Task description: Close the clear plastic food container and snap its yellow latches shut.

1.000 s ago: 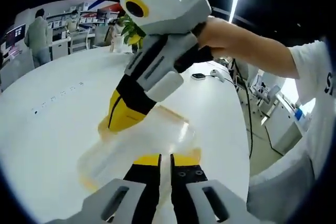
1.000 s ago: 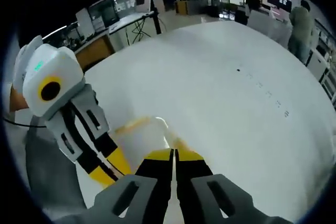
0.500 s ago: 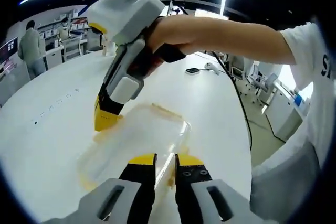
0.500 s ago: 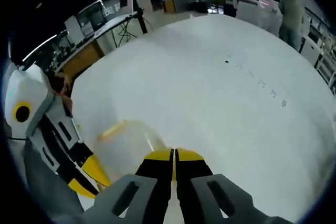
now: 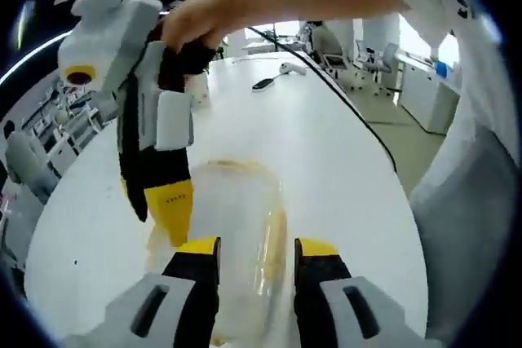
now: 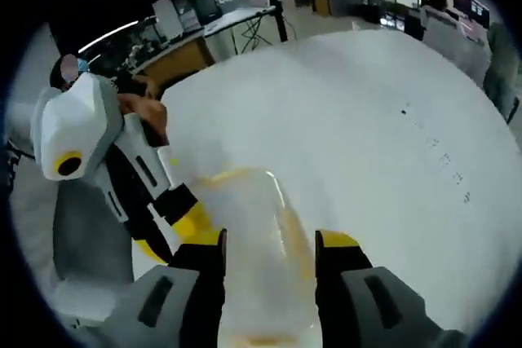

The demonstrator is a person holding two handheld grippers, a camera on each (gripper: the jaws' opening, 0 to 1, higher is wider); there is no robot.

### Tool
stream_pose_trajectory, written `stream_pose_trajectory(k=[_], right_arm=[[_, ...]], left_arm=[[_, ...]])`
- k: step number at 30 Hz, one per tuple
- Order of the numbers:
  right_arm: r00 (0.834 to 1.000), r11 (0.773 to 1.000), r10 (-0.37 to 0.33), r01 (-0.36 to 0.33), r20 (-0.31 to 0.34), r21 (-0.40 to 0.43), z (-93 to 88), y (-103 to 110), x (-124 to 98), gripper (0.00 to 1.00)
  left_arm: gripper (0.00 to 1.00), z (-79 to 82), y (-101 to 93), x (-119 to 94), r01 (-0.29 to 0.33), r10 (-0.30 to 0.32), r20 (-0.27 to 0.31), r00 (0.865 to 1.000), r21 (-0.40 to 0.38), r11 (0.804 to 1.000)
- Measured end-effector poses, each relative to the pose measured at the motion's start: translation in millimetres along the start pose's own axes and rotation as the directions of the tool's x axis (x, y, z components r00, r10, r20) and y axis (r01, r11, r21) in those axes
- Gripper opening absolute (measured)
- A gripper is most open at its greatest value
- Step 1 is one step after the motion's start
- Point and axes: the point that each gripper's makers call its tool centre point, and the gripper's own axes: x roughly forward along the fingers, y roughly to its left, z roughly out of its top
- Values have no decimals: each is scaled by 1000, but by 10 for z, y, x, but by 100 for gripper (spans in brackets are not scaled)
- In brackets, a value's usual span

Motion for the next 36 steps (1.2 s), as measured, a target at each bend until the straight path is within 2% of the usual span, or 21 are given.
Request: stream_pose_trajectory(k=[4, 6, 7, 8, 10, 13, 15, 17, 21, 24, 27, 30, 34, 35, 36], right_arm=[[994, 998, 21, -28, -111, -59, -94, 44, 15, 32], [983, 984, 24, -56, -182, -170, -130, 86, 13, 30], [983, 981, 22, -57, -184, -184, -101, 101, 20, 30], [973, 977, 20, -67, -228, -202, -122, 103, 17, 30], [967, 976, 28, -82, -255, -202, -105, 102, 40, 30], [958, 975, 44, -104, -285, -198, -105, 92, 61, 31], [953, 972, 56, -120, -298, -202, -113, 87, 68, 31], [952, 971, 55, -121, -300, -208, -125, 91, 58, 30], [959, 977, 64, -117, -276, -180, -129, 65, 45, 28], [965, 985, 86, -120, -246, -124, -122, 50, 54, 27], [965, 983, 99, -132, -243, -125, -130, 54, 47, 27], [959, 983, 110, -144, -260, -116, -119, 50, 63, 28], [940, 980, 117, -161, -319, -115, -111, 46, 83, 28], [937, 980, 115, -162, -330, -118, -113, 47, 83, 28], [933, 977, 121, -172, -340, -124, -115, 56, 88, 28]], left_arm=[[28, -25, 13, 23, -8, 12, -37, 999, 108, 994], [31, -37, -17, 33, -5, 14, -53, 998, 159, 987], [31, -41, -20, 36, -11, 21, -56, 998, 170, 985], [30, -46, -14, 38, -21, 33, -60, 998, 184, 983], [27, -41, 18, 38, -35, 47, -57, 997, 186, 982], [27, -42, 30, 38, -32, 40, -51, 998, 148, 988], [27, -51, 14, 48, -35, 46, -58, 997, 172, 984], [26, -56, 9, 57, -39, 60, -81, 995, 236, 971], [24, -50, 3, 68, -45, 68, -93, 993, 237, 970], [23, -54, 9, 67, -46, 69, -89, 994, 240, 970], [22, -49, 2, 66, -42, 66, -87, 994, 252, 967], [22, -51, 2, 71, -42, 67, -88, 994, 263, 964], [21, -54, 5, 72, -46, 73, -96, 993, 260, 964], [19, -55, 2, 72, -47, 75, -95, 993, 266, 963], [18, -23, 18, 97, -58, 85, -81, 993, 298, 953]])
